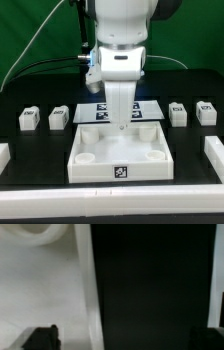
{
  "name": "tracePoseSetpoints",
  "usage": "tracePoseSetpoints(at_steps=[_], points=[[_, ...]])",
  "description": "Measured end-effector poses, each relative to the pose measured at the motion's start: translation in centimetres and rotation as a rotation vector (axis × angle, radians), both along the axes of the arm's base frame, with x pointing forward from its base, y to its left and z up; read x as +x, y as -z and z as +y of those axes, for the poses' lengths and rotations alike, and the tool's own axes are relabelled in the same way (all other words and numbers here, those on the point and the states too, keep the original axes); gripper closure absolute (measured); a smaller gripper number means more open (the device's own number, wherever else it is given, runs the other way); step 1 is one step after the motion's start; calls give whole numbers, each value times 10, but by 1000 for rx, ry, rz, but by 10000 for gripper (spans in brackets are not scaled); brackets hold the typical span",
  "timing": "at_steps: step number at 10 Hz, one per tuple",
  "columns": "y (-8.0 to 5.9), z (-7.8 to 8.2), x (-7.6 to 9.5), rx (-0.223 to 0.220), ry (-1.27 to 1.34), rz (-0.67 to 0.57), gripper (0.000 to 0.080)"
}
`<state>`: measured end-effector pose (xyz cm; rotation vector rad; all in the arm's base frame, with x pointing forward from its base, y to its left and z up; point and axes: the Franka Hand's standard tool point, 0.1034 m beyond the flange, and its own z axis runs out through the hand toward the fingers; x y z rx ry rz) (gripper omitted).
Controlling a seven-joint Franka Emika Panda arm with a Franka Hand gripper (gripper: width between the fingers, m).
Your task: Assemble one leg
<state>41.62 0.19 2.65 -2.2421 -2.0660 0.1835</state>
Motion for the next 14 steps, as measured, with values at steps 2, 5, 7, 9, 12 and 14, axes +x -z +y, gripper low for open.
tracePoseSetpoints(at_steps=[2,5,7,9,12,14], points=[[9,6,-1,3,12,11,150],[11,13,-2,3,31,16,150],[11,13,-1,3,32,14,452],[7,13,1,2,32,6,672],[7,12,2,2,36,2,736],[7,12,2,2,36,2,736]])
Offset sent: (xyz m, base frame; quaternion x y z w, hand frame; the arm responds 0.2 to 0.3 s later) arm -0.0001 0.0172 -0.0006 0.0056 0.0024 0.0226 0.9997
